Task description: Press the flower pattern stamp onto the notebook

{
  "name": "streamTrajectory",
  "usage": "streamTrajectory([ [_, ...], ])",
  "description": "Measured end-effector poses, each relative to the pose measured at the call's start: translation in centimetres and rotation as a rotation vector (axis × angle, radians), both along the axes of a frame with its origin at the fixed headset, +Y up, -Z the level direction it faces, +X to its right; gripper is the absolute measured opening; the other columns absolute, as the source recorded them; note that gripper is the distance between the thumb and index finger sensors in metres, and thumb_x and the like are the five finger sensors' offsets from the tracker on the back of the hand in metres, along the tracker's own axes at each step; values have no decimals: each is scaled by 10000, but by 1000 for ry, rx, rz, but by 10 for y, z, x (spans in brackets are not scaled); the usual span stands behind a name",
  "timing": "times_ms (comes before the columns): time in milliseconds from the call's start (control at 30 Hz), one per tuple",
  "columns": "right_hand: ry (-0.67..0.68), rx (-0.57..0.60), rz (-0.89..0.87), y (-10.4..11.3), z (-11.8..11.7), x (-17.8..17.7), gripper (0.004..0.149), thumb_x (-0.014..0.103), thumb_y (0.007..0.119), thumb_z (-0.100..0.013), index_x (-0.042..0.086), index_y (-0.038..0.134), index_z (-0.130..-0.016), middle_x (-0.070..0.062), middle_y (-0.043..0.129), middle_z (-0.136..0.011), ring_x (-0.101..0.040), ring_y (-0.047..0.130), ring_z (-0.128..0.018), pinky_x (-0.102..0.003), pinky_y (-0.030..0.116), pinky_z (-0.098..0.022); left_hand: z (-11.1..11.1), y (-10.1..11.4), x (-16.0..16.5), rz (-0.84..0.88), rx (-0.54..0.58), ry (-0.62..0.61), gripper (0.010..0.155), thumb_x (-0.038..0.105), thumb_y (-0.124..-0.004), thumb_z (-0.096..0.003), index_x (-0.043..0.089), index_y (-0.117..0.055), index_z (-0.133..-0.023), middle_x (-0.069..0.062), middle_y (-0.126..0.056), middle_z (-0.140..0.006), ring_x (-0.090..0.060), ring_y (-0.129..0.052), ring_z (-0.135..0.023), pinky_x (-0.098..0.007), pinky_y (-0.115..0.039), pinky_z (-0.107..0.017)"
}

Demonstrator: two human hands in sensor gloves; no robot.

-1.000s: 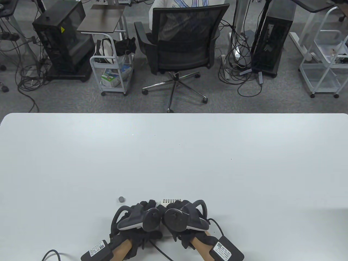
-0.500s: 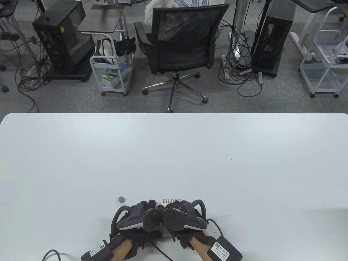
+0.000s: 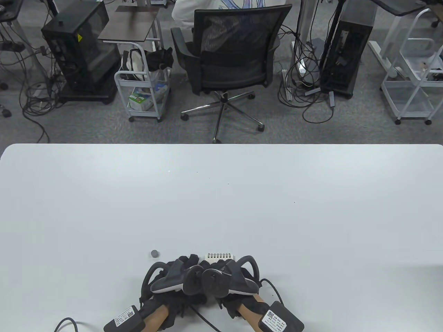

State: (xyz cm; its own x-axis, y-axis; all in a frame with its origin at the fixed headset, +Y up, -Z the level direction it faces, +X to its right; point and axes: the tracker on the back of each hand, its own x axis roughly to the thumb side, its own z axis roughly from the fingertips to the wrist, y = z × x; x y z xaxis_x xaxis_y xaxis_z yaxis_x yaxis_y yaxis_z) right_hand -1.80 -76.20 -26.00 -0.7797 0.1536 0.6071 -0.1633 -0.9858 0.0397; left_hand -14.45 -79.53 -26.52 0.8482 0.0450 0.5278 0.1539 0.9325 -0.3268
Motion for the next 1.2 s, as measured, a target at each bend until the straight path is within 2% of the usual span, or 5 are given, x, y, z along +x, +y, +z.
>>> streamTrajectory([
  [367, -5, -6, 4, -1, 1, 2, 422, 265, 850, -400, 193, 847, -816, -163, 955, -650, -306, 1043, -487, -526, 828, -499, 1, -1, -1, 3, -14, 14, 890, 628, -708, -338, 230, -392, -1068, -174, -340, -1126, -463, -411, -996, -633, -458, -658],
  [500, -3, 60, 12, 1, 6, 1, 425, 274, 840, -402, 195, 850, -819, -156, 957, -644, -304, 1039, -475, -529, 825, -488, 1, -1, -1, 6, -15, 17, 892, 629, -712, -336, 231, -392, -1068, -173, -342, -1126, -461, -412, -995, -634, -457, -658],
  [600, 0, 60, 18, 2, 7, 2, 430, 276, 832, -406, 197, 843, -828, -149, 956, -650, -307, 1035, -479, -534, 822, -484, 0, -1, -1, 5, -20, 18, 892, 629, -711, -338, 233, -387, -1069, -171, -336, -1127, -459, -406, -997, -634, -456, -659],
  [900, -55, 91, -75, 27, 5, 27, 429, 279, 838, -401, 197, 848, -823, -149, 958, -642, -308, 1031, -466, -544, 814, -481, 0, -1, -1, 3, -23, 19, 892, 629, -709, -339, 235, -383, -1070, -172, -331, -1127, -459, -402, -998, -634, -456, -659],
  [1200, -63, 41, -20, 19, -1, 44, 427, 286, 865, -389, 200, 865, -807, -143, 970, -632, -307, 1040, -455, -544, 815, -482, 0, -2, -1, 1, -25, 22, 893, 626, -709, -339, 233, -380, -1070, -175, -328, -1126, -460, -398, -999, -635, -455, -660],
])
